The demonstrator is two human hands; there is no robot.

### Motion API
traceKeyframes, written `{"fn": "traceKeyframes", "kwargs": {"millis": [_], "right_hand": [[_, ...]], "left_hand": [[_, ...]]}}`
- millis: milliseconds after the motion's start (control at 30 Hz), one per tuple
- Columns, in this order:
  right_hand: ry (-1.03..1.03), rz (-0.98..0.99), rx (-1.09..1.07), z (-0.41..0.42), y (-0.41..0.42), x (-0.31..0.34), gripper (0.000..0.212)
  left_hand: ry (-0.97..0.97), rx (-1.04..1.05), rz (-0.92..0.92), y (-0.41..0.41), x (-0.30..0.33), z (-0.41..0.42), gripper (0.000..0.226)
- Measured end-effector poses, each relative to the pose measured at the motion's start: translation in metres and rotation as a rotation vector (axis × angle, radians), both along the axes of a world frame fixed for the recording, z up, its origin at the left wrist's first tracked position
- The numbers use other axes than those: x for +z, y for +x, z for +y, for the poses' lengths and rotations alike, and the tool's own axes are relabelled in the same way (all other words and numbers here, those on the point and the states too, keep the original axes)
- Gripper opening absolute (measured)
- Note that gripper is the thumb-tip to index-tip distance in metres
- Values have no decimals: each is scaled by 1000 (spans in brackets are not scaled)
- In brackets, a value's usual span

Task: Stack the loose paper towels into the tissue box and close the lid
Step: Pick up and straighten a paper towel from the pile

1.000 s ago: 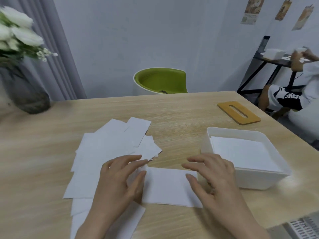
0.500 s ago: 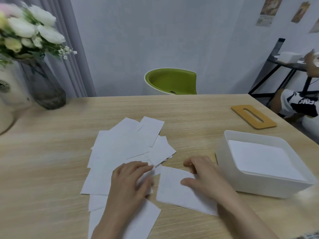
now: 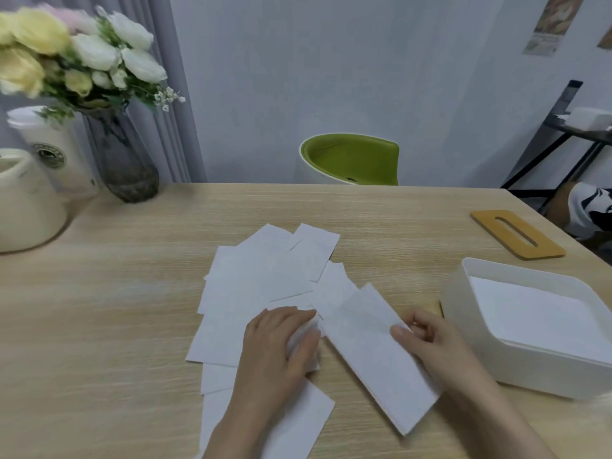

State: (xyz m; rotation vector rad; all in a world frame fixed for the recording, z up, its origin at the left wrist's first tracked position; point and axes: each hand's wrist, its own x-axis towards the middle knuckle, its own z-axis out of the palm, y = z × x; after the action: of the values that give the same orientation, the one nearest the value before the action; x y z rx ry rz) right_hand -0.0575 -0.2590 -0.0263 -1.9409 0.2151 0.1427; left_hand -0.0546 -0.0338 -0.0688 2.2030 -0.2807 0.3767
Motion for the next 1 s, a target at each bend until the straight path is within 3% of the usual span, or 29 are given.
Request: {"fn": "traceKeyframes", "kwargs": {"millis": [133,300,400,600,733,900,1000], "right_hand": [[383,17,-130,26,-7,-1,6],[574,-8,-129,62,-7,-4,13],[598,-33,-126,78,-5,-7,13],[530,-34,-28,100,3,-14,23],[362,-86,9,103,16,-16,26],[-176,-346,71,103,51,-23,21],[-409,-336,103,109,77,-28,33]], "left_hand": [[-254,-23,134,-6,13,-4,46],[-611,-75,293,-10,29,-3,33],[-760,-28,391,-6,32,4,10],[-739,108,415,6,29,25,13],[-760,222,353,15,21,48,13],[-854,301,363,16,15,58,37],[-882,318,358,16,14,56,35]]}}
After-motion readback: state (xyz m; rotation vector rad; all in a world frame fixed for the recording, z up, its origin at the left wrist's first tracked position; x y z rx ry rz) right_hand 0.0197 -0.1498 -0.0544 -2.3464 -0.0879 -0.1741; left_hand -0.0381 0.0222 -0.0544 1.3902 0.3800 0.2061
